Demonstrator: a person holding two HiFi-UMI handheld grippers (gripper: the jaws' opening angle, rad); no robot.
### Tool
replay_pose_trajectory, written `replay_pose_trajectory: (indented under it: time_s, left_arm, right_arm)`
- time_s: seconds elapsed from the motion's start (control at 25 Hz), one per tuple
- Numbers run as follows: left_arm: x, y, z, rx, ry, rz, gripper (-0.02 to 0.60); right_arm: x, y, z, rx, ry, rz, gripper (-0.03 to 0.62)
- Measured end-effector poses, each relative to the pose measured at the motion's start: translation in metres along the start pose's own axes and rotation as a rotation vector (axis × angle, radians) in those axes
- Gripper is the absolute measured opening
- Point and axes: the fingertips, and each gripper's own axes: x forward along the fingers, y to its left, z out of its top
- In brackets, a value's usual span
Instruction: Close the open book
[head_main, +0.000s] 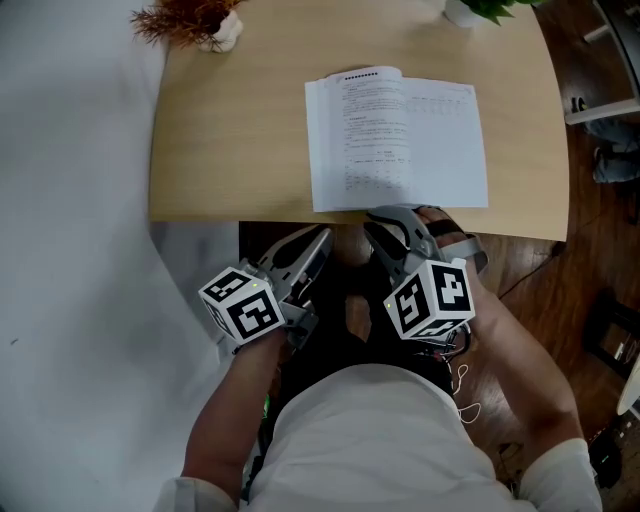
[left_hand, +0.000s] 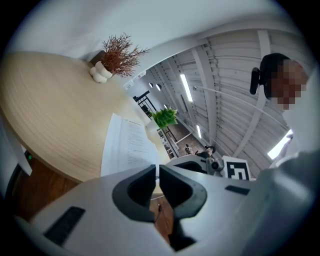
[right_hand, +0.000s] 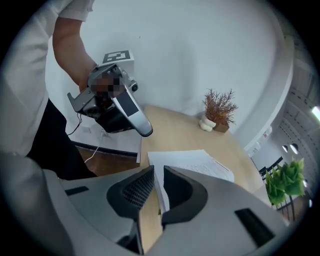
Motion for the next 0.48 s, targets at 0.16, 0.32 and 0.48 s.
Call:
replay_pose_trajectory:
  time_s: [0.16,0.32,0.48]
  left_arm:
    - [-0.002,0.012,-0.004,-0.015,0.008,0.005,-0.002]
    - [-0.004,0.021,-0.008,-0.028,0.014,0.006,-0.002]
    - [-0.003,0.026,-0.010,-0.035,0.019,0.004,-0.002]
  right_arm:
    - [0.020,0.002,0.000,-0.046,0.042,0.013,0.039]
    - [0.038,0.004,0.002,-0.085,0.076,0.032,0.057]
    - [0.055,0.007,0.005,-0.139,0.110,0.042,0.061]
